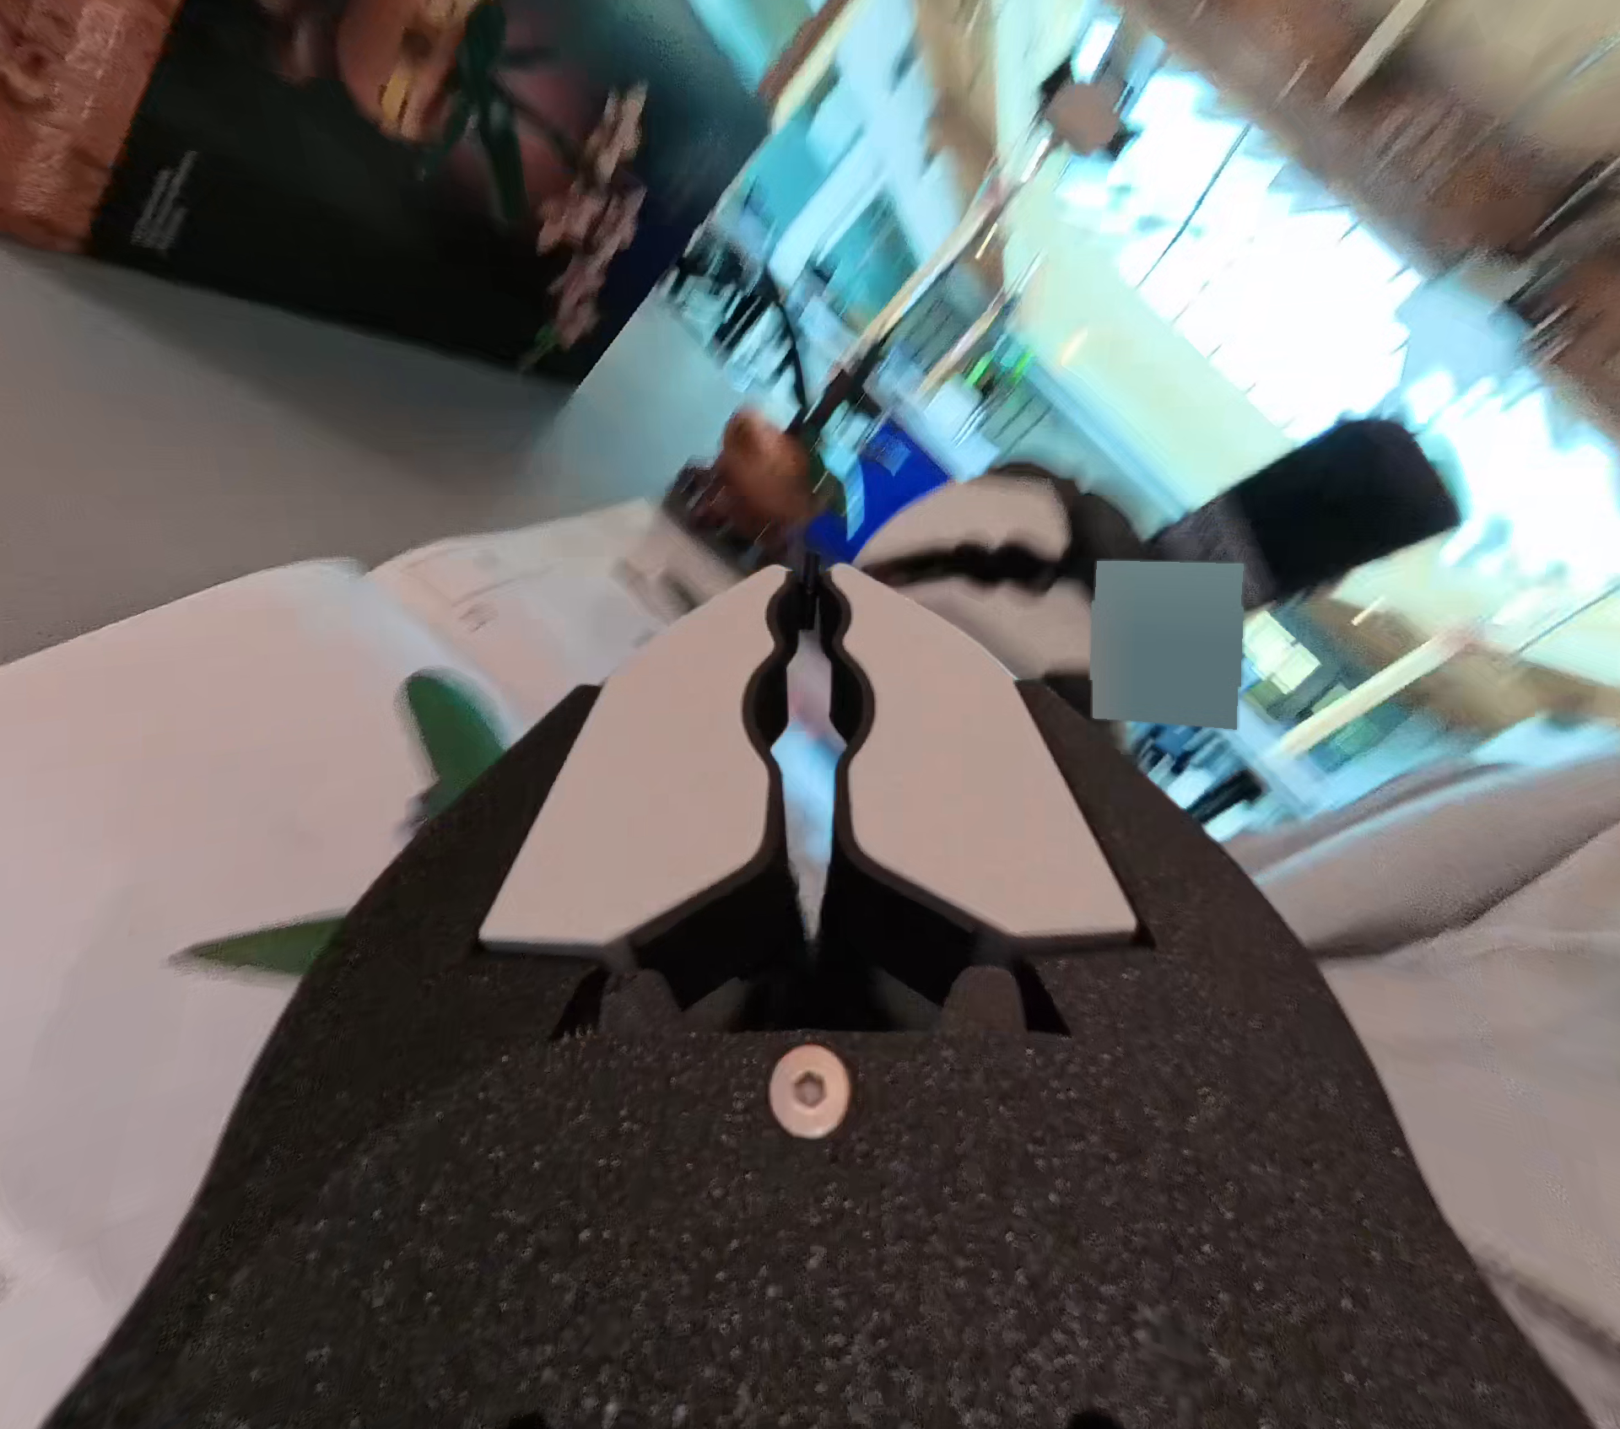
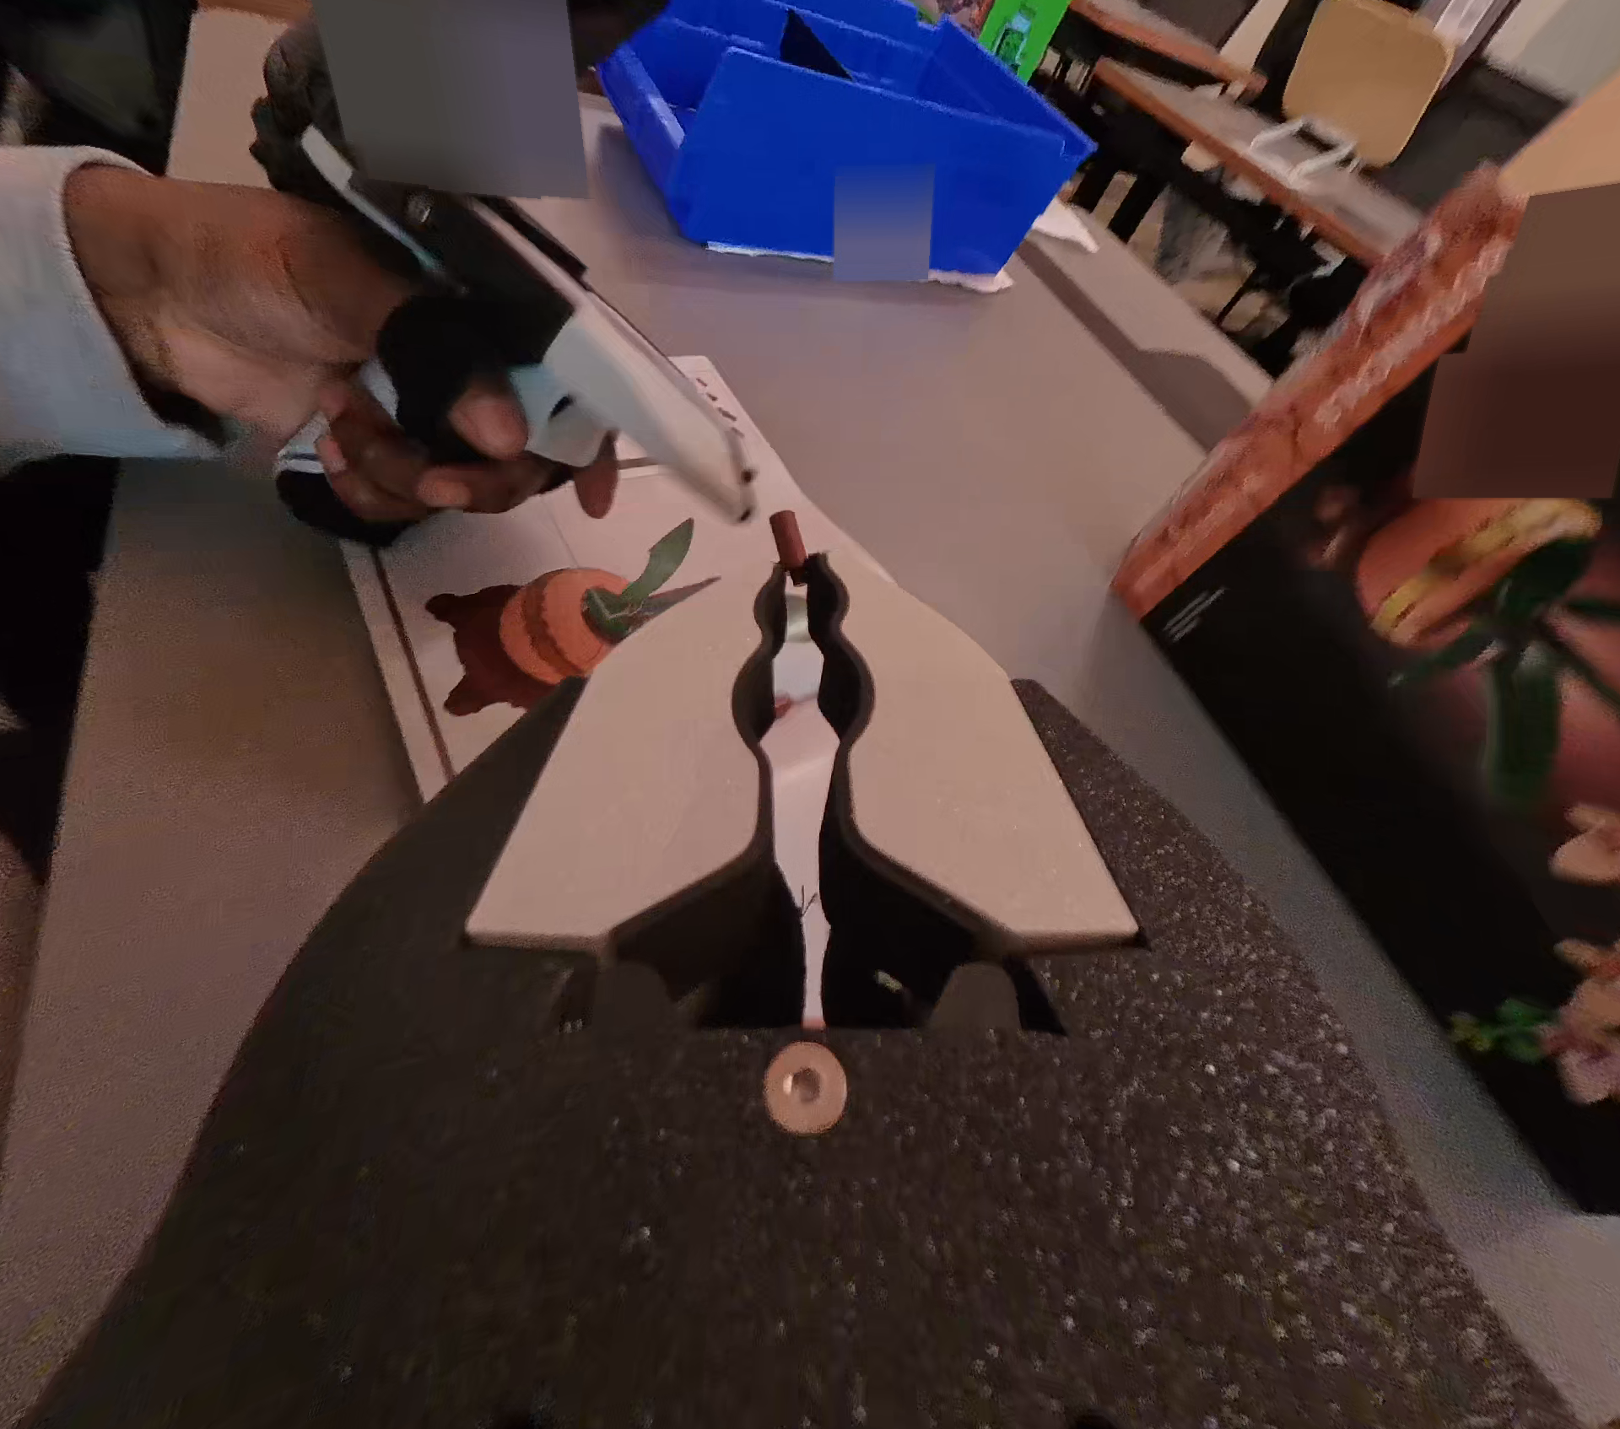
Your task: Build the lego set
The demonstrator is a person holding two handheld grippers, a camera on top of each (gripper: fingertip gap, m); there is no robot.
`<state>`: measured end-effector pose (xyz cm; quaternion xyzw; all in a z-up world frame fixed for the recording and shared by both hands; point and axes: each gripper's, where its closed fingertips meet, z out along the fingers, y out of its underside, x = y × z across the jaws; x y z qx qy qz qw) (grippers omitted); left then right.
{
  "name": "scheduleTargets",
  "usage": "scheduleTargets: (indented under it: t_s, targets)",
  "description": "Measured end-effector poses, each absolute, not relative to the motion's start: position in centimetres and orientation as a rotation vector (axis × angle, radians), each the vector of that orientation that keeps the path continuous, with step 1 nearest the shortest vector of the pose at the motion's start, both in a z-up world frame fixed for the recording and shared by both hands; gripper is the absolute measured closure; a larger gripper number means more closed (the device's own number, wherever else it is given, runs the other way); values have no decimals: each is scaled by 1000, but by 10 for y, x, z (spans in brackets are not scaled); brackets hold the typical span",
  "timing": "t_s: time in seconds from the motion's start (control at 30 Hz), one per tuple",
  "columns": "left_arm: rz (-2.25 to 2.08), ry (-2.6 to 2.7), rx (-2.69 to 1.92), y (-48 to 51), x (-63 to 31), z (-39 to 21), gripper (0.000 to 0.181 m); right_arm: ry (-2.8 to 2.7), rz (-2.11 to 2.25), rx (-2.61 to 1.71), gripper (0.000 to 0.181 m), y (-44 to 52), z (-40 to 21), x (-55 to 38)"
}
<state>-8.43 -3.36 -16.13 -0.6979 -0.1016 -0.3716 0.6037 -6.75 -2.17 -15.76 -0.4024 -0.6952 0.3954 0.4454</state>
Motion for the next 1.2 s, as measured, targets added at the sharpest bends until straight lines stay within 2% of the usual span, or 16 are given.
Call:
scheduleTargets:
  t_s: [0.13, 0.4, 0.53, 0.73, 0.83, 1.2]
  targets:
    - [-507, 119, -2104, -52, -77, -219, 178, -1707, 1113, -1119, 177, -13, -171, -56]
    - [-290, 360, -2264, -42, -70, -242, 160, -1709, 1275, -1199, 177, -24, -181, -54]
    - [-249, 334, -2155, -37, -74, -227, 153, -1669, 1412, -1217, 177, -29, -179, -54]
    - [-636, 244, -1711, -37, -47, -159, 172, -1578, 1618, -1180, 177, -39, -162, -55]
    - [-672, 226, -1651, -38, -48, -151, 177, -1568, 1652, -1164, 177, -41, -159, -55]
    - [-731, 215, -1560, -42, -45, -140, 177, -1562, 1663, -1099, 177, -50, -152, -54]
